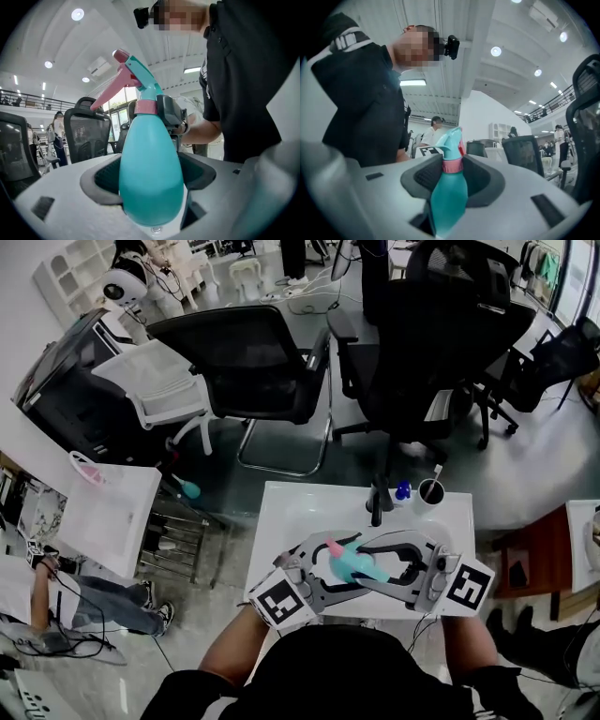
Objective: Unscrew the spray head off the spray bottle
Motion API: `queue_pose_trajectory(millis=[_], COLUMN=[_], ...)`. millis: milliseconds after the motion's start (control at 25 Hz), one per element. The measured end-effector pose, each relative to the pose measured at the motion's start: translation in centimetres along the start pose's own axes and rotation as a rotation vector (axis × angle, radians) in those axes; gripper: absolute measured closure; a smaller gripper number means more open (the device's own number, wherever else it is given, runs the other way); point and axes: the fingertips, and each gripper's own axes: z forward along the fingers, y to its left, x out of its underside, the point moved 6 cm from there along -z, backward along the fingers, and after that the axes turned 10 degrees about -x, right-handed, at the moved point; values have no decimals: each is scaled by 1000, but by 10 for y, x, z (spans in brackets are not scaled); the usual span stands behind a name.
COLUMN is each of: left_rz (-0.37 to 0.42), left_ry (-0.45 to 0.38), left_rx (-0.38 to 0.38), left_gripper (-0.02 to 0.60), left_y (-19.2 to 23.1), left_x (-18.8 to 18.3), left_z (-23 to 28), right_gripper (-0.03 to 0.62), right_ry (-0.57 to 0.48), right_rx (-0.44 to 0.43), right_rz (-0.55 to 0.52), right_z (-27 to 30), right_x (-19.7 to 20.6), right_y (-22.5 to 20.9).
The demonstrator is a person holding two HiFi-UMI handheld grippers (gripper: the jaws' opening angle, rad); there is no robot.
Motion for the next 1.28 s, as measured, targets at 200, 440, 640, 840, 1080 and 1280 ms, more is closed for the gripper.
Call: queue_pose_trajectory(millis=[200, 440, 640, 840, 1080, 1280], left_rz=[-15, -104, -96, -129, -119, -97], left_ry=[-19, 1, 109, 200, 288, 313], left_rx=[116, -45, -320, -482, -547, -572], left_gripper=[199, 198, 199, 199, 198, 198], left_y=[-12, 0, 26, 38, 31, 25], left_x=[-1, 9, 32, 46, 62, 62], left_z=[-2, 1, -2, -5, 1, 7], right_gripper=[453, 449, 418, 419, 419, 418], right_ry=[10, -52, -10, 16, 44, 8], right_rx=[-144, -12, 353, 511, 598, 682], right_rz=[44, 30, -19, -2, 87, 104], right_z=[-3, 1, 4, 9, 14, 14], right_x=[0, 3, 18, 26, 40, 40], right_y=[7, -5, -19, -20, -27, -31])
